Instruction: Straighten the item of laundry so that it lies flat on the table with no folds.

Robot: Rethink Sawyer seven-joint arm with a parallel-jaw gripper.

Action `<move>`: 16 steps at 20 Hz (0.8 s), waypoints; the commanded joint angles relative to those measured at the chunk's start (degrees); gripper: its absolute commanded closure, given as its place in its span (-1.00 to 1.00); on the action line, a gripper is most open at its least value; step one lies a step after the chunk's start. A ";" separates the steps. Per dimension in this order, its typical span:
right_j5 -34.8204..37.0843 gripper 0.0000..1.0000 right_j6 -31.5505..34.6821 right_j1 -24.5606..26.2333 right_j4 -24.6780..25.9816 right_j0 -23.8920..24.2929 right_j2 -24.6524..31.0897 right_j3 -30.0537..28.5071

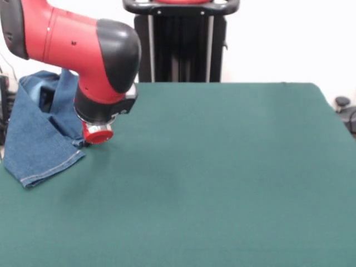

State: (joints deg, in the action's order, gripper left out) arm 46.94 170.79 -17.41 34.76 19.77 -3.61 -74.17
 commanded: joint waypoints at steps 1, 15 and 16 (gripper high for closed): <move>-14.14 1.00 17.34 13.13 -6.61 -4.41 4.81 8.07; -16.40 1.00 23.36 15.43 -17.90 -7.34 0.80 9.72; -17.22 1.00 24.37 15.69 -19.04 -7.56 0.49 9.72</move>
State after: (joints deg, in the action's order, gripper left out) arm 50.22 170.97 -12.90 25.09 15.72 -10.83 -69.23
